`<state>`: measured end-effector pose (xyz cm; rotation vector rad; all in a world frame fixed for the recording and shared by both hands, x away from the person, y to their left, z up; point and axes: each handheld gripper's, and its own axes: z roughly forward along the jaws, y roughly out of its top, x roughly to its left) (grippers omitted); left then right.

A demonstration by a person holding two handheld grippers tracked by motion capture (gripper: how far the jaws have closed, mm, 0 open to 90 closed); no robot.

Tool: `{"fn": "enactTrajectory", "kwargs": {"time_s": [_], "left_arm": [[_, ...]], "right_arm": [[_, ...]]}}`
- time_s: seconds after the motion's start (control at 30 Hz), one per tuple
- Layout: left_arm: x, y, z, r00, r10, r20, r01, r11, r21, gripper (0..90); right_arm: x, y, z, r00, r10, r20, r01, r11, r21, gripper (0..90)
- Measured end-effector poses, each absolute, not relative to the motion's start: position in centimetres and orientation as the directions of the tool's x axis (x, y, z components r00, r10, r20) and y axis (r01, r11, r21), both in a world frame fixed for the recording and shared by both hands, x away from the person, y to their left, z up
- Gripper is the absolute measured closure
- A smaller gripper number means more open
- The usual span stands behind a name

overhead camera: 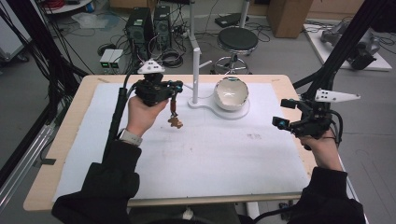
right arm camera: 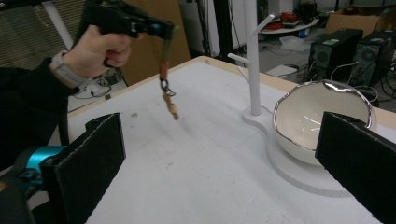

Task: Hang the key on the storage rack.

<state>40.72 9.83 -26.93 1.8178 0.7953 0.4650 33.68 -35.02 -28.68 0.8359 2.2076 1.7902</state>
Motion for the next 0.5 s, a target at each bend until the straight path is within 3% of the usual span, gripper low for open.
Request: {"fn": "enactTrajectory", "kwargs": {"time_s": [0.5], "left_arm": [[45.1, 3.4, -27.4, 0.641, 0.767, -0.043, 0.37, -0.259, 0.892, 84.6]], "right_arm": [[32.1, -36.8, -28.6, -0.825, 0.524, 0.211, 0.294, 0.08, 0.952, 1.1]]}}
